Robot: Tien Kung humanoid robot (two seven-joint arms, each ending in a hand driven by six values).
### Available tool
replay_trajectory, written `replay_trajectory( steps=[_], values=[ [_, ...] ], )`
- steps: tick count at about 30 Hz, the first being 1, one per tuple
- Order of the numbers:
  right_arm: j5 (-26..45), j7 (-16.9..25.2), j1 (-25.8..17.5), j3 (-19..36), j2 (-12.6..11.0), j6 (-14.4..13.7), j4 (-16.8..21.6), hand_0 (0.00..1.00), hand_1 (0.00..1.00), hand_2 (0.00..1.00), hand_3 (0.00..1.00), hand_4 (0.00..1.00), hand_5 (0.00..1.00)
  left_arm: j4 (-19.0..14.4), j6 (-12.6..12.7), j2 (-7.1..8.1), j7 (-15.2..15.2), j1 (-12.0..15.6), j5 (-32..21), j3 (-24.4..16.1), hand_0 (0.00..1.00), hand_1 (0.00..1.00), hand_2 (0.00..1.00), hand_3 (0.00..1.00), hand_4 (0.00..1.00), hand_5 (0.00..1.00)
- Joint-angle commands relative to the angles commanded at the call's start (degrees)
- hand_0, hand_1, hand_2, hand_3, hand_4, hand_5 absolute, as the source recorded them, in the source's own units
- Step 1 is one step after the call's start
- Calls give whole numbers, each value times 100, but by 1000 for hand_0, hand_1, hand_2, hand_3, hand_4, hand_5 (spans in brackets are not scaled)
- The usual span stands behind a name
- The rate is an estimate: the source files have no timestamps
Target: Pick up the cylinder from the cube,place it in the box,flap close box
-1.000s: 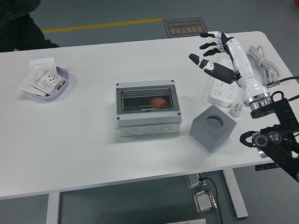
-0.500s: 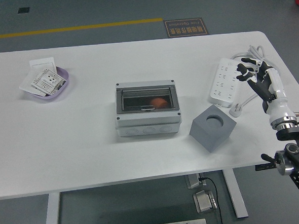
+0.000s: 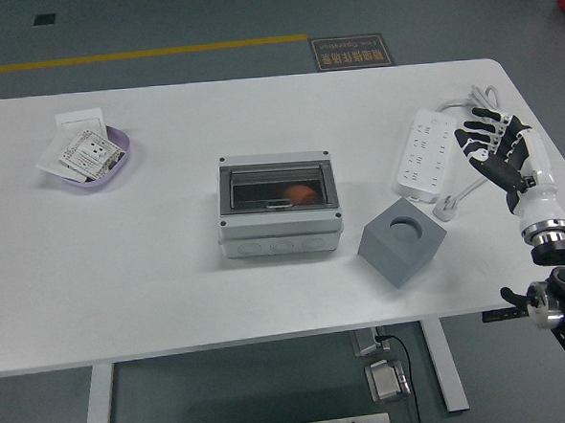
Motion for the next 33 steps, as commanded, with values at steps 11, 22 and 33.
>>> replay_trajectory(
  steps=[11,22,33],
  values=[
    [-18,-29,-37,65,-54,28,51,806,735,753,721,884,233,0,-14,94,6,-20,109,-44,663,720,630,645,553,60],
    [-92,-91,-28,141,-119,32,205,808,735,756,727,888,238,0,-21,144,11,-28,185,-140,663,720,630,647,554,60],
    [-216,-190,-72,327,-179,50,292,811,740,766,740,892,246,0,-17,92,-10,-6,90,-109,664,720,631,648,557,61]
  ],
)
